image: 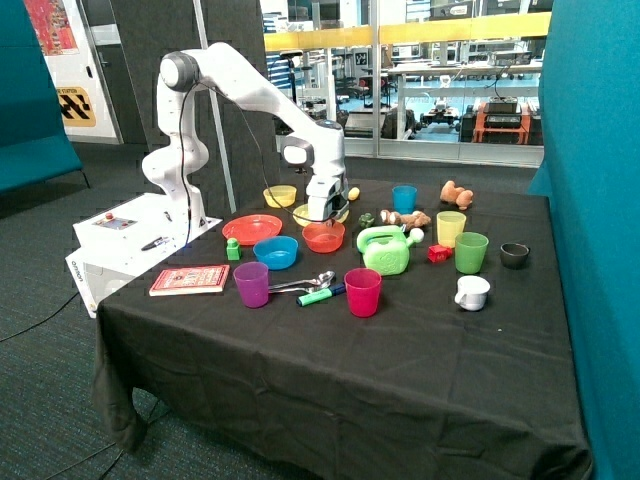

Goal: Place the bowls on the appropriate plate

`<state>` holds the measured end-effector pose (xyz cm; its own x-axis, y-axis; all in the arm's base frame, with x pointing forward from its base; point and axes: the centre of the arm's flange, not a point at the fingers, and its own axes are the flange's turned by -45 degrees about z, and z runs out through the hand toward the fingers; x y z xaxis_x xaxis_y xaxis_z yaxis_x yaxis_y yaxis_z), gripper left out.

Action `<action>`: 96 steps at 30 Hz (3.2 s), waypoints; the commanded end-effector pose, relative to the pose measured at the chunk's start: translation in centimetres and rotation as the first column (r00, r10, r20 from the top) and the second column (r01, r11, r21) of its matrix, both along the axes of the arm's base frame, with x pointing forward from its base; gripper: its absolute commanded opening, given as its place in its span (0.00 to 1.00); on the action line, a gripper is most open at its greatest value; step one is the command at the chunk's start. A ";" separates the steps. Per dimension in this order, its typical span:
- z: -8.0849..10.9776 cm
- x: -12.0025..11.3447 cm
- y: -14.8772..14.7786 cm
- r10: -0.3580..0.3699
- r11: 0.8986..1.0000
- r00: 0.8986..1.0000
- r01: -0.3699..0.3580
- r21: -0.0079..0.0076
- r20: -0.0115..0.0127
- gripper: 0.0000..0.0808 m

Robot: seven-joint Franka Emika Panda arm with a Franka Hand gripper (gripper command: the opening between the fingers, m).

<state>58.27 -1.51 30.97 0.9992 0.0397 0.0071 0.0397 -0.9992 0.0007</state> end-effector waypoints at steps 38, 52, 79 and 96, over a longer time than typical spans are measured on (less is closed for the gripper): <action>9.1 -11.4 7.0 0.303 0.953 0.953 -0.304 0.000 -0.007 0.00; 8.7 -17.9 5.8 0.311 0.950 0.950 -0.311 0.000 -0.007 0.00; 5.4 -24.7 0.1 0.225 0.974 0.974 -0.225 0.000 -0.007 0.00; 2.4 -23.2 -0.9 0.188 0.982 0.982 -0.188 0.000 -0.007 0.00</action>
<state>34.18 -1.66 35.15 0.9675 0.2527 0.0056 0.2527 -0.9675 0.0003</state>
